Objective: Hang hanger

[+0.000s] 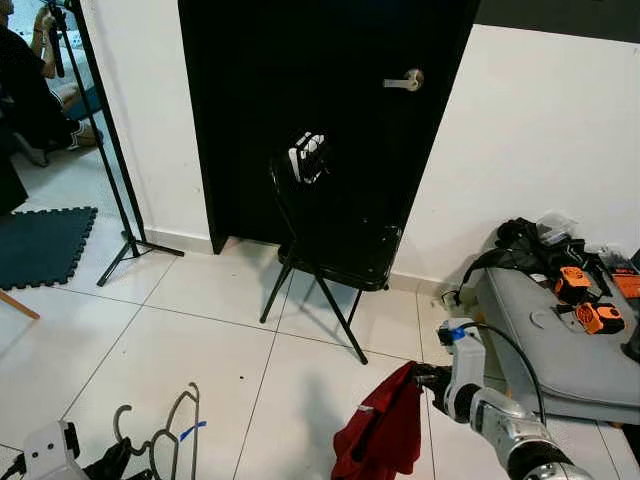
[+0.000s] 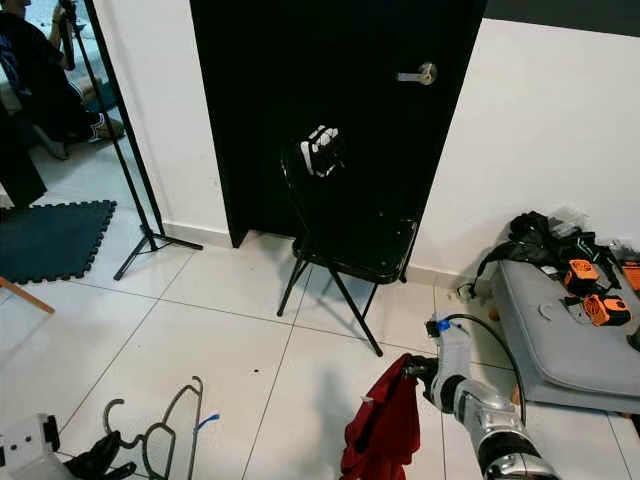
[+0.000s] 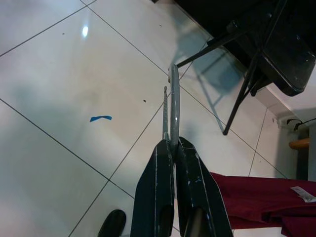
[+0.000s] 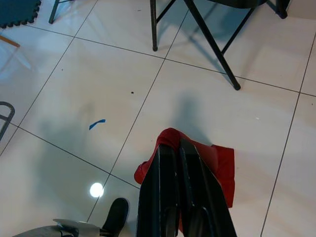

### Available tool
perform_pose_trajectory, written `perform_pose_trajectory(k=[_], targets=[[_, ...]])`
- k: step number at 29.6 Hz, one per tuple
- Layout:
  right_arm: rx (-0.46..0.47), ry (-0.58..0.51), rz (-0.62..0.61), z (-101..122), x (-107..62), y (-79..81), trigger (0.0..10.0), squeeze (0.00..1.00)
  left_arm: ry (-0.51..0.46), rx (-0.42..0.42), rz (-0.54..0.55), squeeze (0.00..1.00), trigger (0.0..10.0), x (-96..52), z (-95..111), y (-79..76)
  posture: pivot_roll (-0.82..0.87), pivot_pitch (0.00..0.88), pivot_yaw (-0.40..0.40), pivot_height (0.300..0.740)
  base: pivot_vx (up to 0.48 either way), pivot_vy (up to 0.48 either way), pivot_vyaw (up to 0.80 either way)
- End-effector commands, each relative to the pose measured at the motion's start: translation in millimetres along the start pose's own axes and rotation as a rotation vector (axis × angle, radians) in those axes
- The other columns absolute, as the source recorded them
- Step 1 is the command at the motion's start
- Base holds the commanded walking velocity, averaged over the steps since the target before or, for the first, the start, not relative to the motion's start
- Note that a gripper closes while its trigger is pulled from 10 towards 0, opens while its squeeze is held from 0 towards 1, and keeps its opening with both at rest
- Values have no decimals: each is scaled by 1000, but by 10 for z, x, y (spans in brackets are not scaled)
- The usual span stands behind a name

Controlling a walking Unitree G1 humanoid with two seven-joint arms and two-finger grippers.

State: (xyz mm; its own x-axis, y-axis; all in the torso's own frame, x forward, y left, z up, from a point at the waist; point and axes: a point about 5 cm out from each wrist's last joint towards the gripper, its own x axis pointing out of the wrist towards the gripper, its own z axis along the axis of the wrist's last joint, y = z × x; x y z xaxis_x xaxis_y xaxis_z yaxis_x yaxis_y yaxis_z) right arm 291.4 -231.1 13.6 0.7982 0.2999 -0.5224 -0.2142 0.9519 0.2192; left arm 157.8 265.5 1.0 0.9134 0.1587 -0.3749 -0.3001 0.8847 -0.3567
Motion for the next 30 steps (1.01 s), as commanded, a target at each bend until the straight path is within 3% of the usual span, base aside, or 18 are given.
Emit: perform_pose_trajectory(k=[1, 30], targets=[[3, -32, -7, 44, -26, -37, 10000, 0, 16, 8, -12, 0, 10000, -8, -28, -32, 28, 0, -69, 740, 0, 0, 0], [7, -39, -20, 55, -62, -90, 10000, 0, 8, 7, -9, 0, 10000, -57, -8, -86, 23, 0, -76, 740, 0, 0, 0]])
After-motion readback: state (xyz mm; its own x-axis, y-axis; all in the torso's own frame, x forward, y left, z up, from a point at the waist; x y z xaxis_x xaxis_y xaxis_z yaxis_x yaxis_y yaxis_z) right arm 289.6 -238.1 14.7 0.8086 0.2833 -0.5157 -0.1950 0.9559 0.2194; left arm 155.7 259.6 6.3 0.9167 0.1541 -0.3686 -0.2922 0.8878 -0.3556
